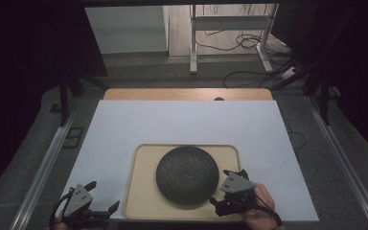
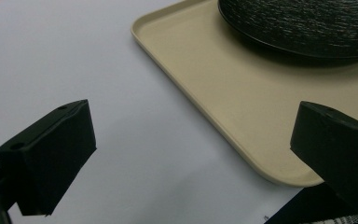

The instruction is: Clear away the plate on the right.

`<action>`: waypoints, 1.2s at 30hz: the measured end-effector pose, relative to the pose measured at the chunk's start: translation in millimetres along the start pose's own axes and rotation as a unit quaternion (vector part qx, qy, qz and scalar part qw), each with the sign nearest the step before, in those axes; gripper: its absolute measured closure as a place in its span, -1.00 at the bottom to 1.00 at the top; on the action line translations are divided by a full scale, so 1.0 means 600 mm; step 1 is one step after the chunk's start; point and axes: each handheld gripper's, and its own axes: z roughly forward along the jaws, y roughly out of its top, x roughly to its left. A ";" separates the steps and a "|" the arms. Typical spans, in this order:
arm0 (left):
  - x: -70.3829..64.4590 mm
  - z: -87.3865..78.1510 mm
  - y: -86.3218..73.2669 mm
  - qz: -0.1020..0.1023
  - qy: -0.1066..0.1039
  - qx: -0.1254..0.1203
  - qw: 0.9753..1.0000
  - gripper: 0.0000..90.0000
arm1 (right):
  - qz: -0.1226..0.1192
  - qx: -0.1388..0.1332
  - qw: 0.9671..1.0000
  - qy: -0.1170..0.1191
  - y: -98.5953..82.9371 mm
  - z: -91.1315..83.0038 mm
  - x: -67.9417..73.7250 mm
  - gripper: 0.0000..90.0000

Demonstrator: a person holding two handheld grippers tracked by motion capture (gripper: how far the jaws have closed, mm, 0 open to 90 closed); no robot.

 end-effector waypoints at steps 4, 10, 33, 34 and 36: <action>0.000 0.000 0.000 -0.001 0.000 0.000 1.000 -1.00 | 0.008 -0.001 1.000 -0.001 -0.004 -0.003 -0.005 -0.85; 0.000 0.001 0.000 -0.001 0.000 0.000 1.000 -1.00 | 0.020 0.000 1.000 -0.008 -0.010 -0.007 -0.008 -0.86; 0.000 -0.001 0.000 -0.003 0.003 -0.004 1.000 -1.00 | 0.063 -0.005 0.997 -0.033 -0.032 -0.033 -0.032 -0.95; 0.000 -0.001 0.000 -0.003 0.003 -0.003 1.000 -1.00 | 0.065 -0.006 0.997 -0.034 -0.033 -0.034 -0.033 -0.95; 0.000 -0.001 0.000 -0.003 0.003 -0.004 1.000 -1.00 | 0.068 -0.007 0.997 -0.035 -0.035 -0.037 -0.035 -0.96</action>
